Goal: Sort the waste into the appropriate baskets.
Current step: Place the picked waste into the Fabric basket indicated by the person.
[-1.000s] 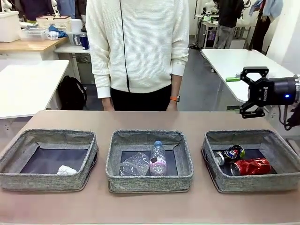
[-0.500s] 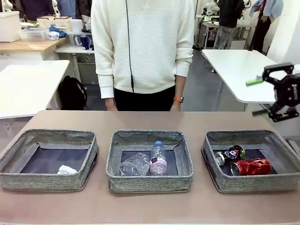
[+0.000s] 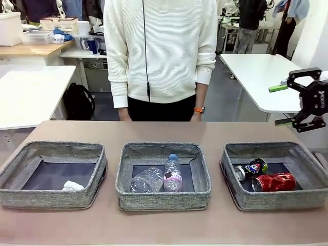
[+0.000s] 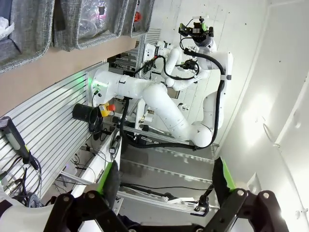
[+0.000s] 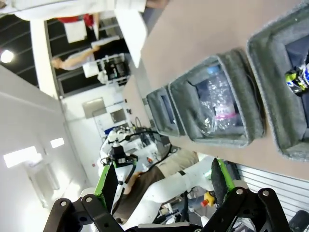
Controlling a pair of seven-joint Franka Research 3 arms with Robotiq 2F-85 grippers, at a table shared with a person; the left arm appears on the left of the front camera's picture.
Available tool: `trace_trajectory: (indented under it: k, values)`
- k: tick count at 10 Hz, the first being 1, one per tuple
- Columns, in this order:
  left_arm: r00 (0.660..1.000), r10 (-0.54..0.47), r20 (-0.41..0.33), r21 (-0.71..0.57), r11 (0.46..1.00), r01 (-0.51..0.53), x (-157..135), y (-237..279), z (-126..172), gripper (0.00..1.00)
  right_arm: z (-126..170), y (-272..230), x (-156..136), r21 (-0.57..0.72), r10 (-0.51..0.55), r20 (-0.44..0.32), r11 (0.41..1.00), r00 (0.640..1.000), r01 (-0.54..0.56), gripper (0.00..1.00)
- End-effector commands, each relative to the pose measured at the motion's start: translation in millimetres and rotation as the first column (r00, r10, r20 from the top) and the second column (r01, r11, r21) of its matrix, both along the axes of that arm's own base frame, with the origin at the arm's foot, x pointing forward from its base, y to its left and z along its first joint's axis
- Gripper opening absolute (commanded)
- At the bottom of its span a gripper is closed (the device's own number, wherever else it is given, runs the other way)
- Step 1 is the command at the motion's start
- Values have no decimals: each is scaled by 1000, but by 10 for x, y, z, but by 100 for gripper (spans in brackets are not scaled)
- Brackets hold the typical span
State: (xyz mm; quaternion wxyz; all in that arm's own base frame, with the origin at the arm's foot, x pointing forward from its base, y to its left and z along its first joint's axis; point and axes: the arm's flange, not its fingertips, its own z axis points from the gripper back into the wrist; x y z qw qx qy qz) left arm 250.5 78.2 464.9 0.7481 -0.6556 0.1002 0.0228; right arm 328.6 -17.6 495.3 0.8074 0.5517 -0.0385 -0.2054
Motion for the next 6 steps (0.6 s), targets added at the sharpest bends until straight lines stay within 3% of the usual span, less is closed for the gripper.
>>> trace_trajectory:
  k: [1,6]
  values:
    - [1000,-2,8,-18,1000,2,-22,13,27,100,-6,6,39,6,0,33,1000,999,0,100]
    - [1000,-2,8,-18,1000,2,-22,13,27,100,-6,6,39,6,0,33,1000,999,0,100]
